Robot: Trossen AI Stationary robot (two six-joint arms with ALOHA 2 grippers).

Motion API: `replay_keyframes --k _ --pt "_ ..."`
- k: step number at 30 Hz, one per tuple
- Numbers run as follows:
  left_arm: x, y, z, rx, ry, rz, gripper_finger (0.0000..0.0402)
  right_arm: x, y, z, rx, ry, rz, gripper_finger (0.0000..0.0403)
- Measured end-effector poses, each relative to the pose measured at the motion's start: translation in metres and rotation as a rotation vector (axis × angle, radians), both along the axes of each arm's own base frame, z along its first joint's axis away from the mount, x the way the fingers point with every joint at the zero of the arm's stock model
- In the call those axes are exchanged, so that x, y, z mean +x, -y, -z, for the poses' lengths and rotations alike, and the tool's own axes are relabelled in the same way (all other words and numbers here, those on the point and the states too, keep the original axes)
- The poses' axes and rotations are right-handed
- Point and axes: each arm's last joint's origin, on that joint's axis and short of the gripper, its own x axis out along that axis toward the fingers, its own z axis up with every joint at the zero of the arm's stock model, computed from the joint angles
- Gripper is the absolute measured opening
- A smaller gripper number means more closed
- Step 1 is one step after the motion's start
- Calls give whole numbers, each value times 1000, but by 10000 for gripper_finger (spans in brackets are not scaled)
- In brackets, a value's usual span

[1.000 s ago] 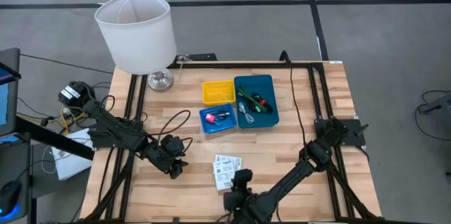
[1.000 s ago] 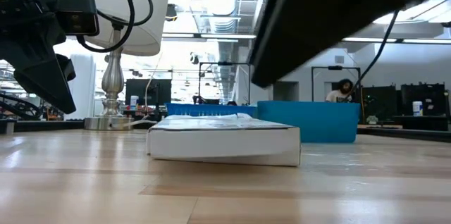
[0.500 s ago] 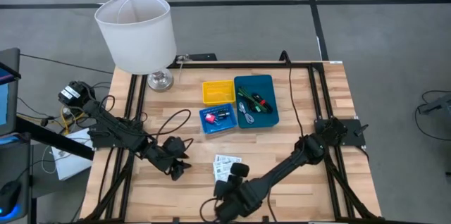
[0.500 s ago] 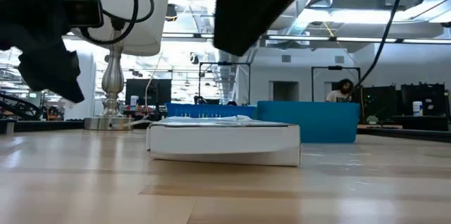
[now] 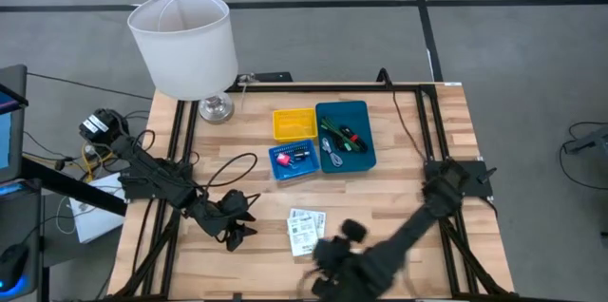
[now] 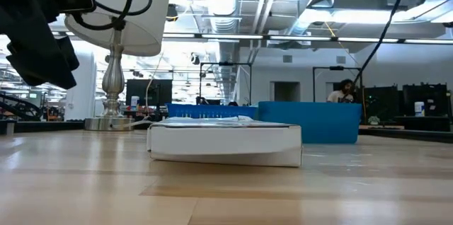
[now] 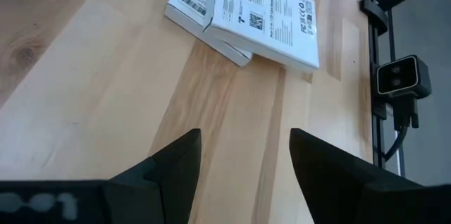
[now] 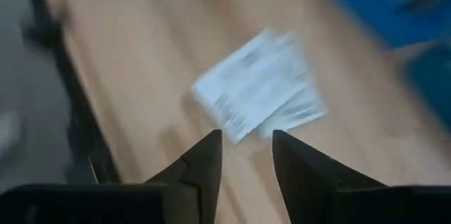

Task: Pick and place items into bin
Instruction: Put the top white card reader box into the yellow bin

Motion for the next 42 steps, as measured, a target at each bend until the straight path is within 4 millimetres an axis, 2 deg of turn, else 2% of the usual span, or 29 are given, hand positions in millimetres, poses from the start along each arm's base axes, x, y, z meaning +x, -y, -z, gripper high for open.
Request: replay_keyframes --k 2,4,7,9,13,17,19,24,32,37,42 --pt "0 0 0 1 -1 0 205 -29 -1 -23 -53 153 144 119" --pt "0 0 0 2 1 -2 205 -52 -7 -38 -24 364 266 118" --pt "0 0 0 5 2 -5 205 -74 -24 -35 97 566 353 119" --pt "0 -1 0 17 7 -4 205 -71 -38 -20 215 636 383 119" --pt "0 -1 0 23 13 -9 205 -48 -59 20 390 743 441 119" --pt "0 -1 0 23 13 -9 205 -33 -68 67 501 763 505 119" --pt "0 -1 0 21 12 -7 205 -28 -69 83 555 772 537 118" --pt "0 0 0 12 4 5 205 -25 -68 106 631 754 575 119" --pt "0 0 0 13 4 7 205 -25 -47 144 669 555 658 119" --pt "0 0 0 15 2 8 205 -17 -35 153 678 542 695 123" --pt "0 0 0 21 2 14 205 -8 -26 155 694 528 719 168"
